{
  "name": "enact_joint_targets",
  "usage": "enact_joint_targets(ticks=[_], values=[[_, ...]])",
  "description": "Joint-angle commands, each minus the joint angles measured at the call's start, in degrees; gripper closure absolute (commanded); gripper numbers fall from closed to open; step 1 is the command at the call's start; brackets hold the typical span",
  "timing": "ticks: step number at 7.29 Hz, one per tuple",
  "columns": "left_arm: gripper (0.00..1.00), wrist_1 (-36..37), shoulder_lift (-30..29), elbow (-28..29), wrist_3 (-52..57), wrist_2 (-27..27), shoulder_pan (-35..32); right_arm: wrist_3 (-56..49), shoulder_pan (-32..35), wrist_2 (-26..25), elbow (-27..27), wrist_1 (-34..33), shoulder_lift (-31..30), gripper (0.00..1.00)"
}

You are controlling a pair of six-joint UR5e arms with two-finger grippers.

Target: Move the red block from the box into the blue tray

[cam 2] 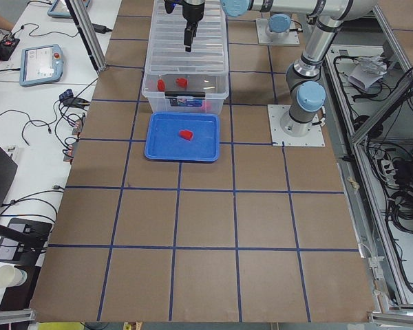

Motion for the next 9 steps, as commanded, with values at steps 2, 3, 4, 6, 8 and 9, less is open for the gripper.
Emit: enact_joint_targets(ticks=[2, 3, 4, 6, 8, 9], values=[[0.0, 0.0, 0.0, 0.0, 0.0, 0.1, 0.0, 2.8, 3.1, 0.0, 0.0, -0.2, 0.0, 0.0], [0.0, 0.1, 0.0, -0.1, 0.0, 0.1, 0.0, 4.3, 3.5, -0.3, 0.0, -0.3, 0.1, 0.0], [0.0, 0.2, 0.0, -0.1, 0.1, 0.1, 0.0, 4.3, 4.3, -0.3, -0.1, -0.4, 0.0, 0.0], [0.0, 0.0, 0.2, -0.1, 0.1, 0.0, 0.1, 4.6, 5.7, -0.2, -0.1, -0.3, 0.1, 0.0], [0.0, 0.1, 0.2, -0.1, 0.1, 0.0, 0.1, 4.6, 6.0, -0.3, -0.2, -0.3, 0.2, 0.0], [0.0, 0.1, 0.2, -0.1, 0.1, 0.0, 0.2, 4.7, 6.1, -0.1, -0.1, -0.3, 0.1, 0.0]])
